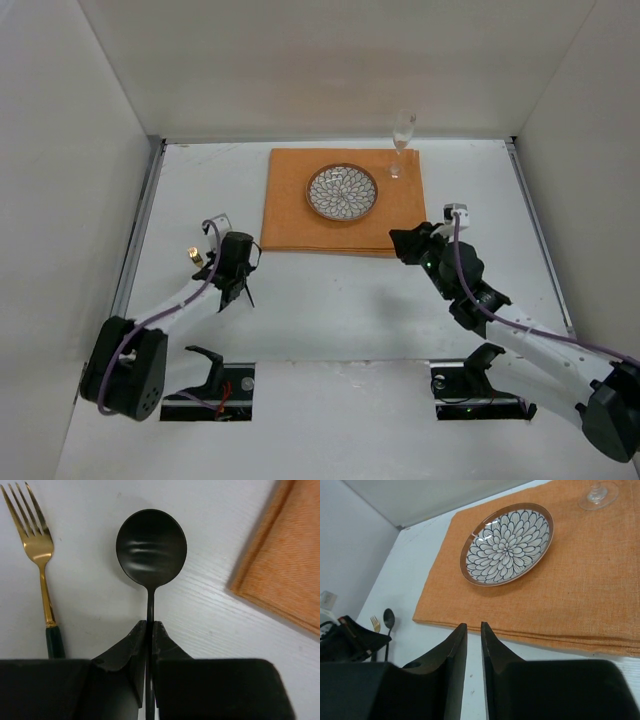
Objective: Set the dinner table for one person
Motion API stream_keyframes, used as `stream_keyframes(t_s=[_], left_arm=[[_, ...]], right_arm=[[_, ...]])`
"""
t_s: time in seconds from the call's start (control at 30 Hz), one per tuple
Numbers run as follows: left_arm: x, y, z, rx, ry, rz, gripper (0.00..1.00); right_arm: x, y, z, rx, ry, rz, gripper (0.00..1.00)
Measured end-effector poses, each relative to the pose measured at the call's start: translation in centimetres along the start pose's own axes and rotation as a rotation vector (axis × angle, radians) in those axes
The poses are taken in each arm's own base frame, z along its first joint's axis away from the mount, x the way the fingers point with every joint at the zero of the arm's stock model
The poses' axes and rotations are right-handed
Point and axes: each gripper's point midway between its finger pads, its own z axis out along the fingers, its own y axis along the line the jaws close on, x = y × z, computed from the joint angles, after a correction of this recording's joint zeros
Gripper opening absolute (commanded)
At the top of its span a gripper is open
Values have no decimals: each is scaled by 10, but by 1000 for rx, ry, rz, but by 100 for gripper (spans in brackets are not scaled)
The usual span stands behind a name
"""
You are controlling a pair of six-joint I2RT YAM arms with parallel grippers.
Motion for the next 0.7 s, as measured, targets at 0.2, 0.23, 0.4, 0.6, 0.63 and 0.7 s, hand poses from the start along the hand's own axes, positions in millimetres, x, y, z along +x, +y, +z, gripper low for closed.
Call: stream_keyframes(t_s=[0.2,0.23,0.4,0.6,0.63,0.7], left_arm=[[-41,-43,-44,166,-109,-30,0],[-48,-58,-51,202,-119,-27,0],[-78,-165,-87,421,-151,8,0],[-81,-305,-85,618,-123,34,0],[-77,-324,-81,639,-113,39,0],[-69,-357,-71,669,-93,43,0]], right_arm=[[2,-13,1,36,-1,17,52],[1,-16,2,47,-5,22,55],[-4,-40,2,119,-35,49,61],[-26,-87,-10,249,-146,129,49],[-29,-93,-12,266,-161,140,38],[-34,-104,-14,297,-183,164,20]])
